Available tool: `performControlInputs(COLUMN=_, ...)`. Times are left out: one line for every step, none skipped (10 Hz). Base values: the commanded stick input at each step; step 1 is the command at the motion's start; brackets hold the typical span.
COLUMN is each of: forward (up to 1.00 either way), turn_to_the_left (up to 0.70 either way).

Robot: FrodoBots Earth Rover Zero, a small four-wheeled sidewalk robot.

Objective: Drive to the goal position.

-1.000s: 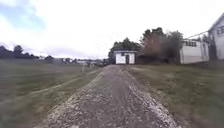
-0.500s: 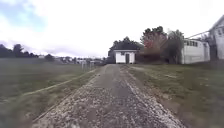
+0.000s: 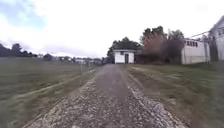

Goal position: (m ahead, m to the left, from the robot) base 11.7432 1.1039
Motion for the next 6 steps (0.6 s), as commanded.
performControlInputs(forward=0.6, turn_to_the_left=0.01)
performControlInputs(forward=0.6, turn_to_the_left=0.01)
performControlInputs(forward=0.6, turn_to_the_left=-0.14)
performControlInputs(forward=0.6, turn_to_the_left=-0.14)
performControlInputs(forward=0.6, turn_to_the_left=-0.14)
performControlInputs(forward=0.6, turn_to_the_left=-0.14)
